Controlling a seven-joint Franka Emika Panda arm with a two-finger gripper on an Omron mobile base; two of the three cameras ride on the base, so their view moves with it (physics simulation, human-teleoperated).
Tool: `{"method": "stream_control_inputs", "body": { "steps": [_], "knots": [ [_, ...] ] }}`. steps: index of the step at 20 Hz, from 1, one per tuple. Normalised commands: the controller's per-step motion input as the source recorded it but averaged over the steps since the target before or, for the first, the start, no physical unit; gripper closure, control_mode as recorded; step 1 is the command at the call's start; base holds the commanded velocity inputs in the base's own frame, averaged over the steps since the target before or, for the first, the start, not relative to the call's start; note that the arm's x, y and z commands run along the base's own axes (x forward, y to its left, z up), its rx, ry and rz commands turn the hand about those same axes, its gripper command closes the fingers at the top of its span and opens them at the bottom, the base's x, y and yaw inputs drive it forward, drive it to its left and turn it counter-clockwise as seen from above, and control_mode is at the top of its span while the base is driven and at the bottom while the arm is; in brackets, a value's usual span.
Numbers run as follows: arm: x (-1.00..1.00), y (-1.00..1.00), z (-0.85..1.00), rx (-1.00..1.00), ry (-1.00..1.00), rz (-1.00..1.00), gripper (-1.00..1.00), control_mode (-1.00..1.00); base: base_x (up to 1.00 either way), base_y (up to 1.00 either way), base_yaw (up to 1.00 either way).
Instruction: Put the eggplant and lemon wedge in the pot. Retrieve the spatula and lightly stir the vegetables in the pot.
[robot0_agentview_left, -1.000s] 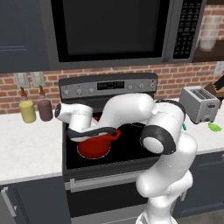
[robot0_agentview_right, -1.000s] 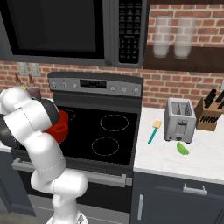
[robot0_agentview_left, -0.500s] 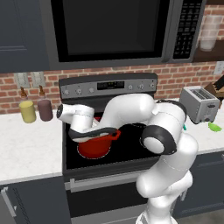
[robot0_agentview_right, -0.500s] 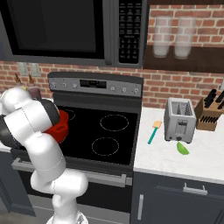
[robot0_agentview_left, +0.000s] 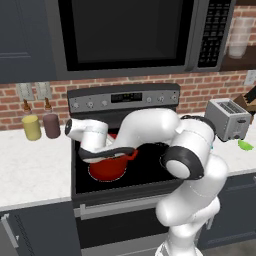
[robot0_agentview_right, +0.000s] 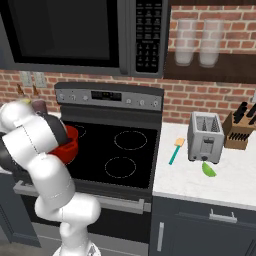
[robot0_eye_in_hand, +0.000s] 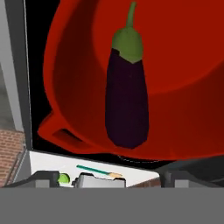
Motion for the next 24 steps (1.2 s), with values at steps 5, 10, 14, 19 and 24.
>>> {"method": "stream_control_inputs", "body": {
  "steps": [5, 10, 14, 19, 24],
  "knots": [
    [-0.50, -0.12, 0.54, 0.00, -0.11, 0.00, -1.00, -1.00, 0.00, 0.00, 0.00],
    [-0.69, -0.12, 0.67, 0.00, -0.08, 0.00, -1.00, -1.00, 0.00, 0.00, 0.00],
    [-0.84, -0.33, 0.30, 0.07, -0.03, 0.00, -1.00, -1.00, 0.00, 0.00, 0.00],
    [-0.96, -0.73, 0.00, 0.07, -0.03, 0.00, -1.00, -1.00, 0.00, 0.00, 0.00],
    [-0.75, -0.99, 0.00, 0.00, -0.05, 0.00, -1.00, -1.00, 0.00, 0.00, 0.00]
  ]
}}
